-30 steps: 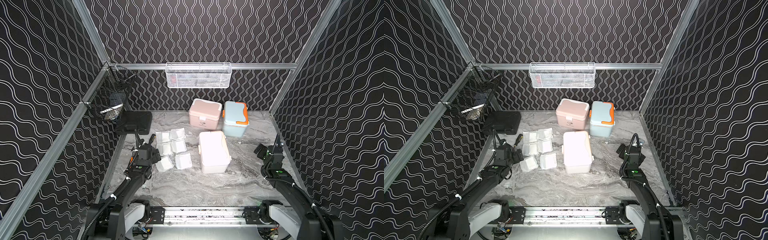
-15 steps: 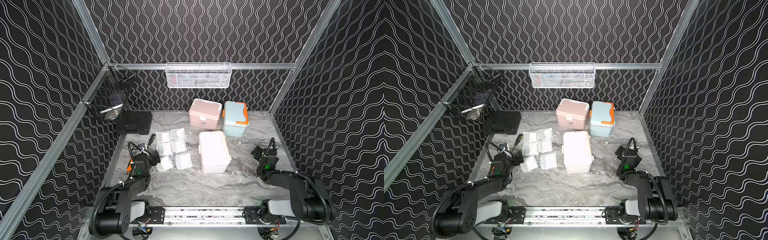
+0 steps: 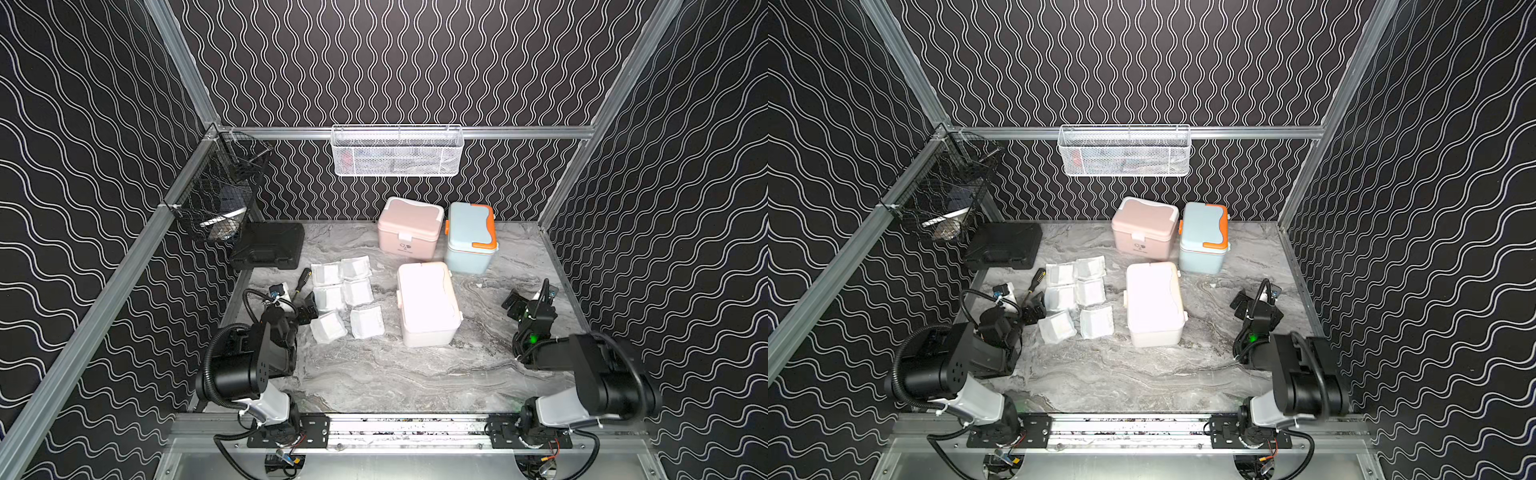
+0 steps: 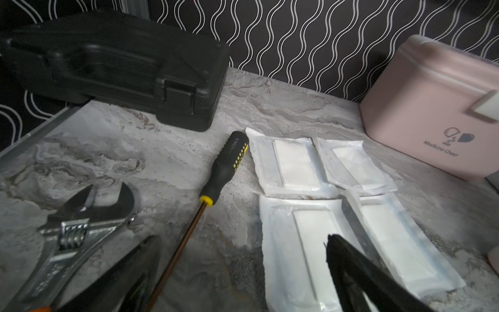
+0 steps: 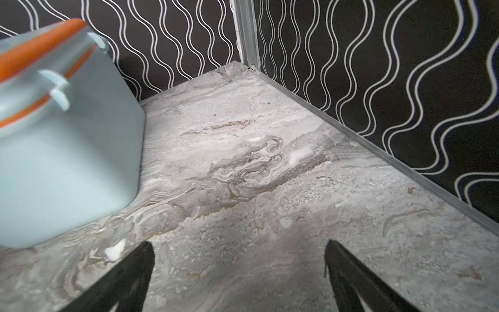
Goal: Open first aid kits and take out gauze
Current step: Reset both arms
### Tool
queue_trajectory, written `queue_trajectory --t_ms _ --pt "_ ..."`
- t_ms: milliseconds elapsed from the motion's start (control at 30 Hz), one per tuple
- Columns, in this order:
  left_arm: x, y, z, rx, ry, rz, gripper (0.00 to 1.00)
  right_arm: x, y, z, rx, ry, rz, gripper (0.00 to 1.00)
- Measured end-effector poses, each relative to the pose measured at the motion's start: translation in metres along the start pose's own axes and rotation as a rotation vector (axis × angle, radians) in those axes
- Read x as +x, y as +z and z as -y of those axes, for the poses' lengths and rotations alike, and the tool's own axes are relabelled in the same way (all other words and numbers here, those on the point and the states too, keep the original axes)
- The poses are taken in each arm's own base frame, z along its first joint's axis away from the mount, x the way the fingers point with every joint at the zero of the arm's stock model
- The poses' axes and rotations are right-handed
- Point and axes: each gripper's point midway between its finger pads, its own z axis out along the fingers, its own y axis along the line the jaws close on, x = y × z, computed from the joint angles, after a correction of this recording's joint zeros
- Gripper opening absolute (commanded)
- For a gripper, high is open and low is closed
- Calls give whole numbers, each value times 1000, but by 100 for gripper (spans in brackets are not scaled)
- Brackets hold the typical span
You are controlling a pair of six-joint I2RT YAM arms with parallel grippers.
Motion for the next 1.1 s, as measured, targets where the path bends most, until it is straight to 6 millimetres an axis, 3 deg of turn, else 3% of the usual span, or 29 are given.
queue_trajectory --t_ms 133,233,300,367,500,667,1100 --pt "-8 6 15 64 22 19 99 4 3 -19 -108 -35 8 100" --pt "-5 12 44 126 93 6 99 17 5 -24 -144 -64 -20 100" --pt "3 20 62 168 146 -17 99 1 9 -34 -169 -66 2 100" --pt "11 30 64 156 177 -63 99 -19 18 -50 -214 -72 41 100" --pt "12 40 74 126 231 -83 99 -12 26 -68 -264 -119 -22 100" --pt "20 42 61 45 253 -121 99 4 27 -64 -252 -146 -79 100" --pt "24 40 57 8 264 -129 99 6 26 -66 -263 -155 -83 100"
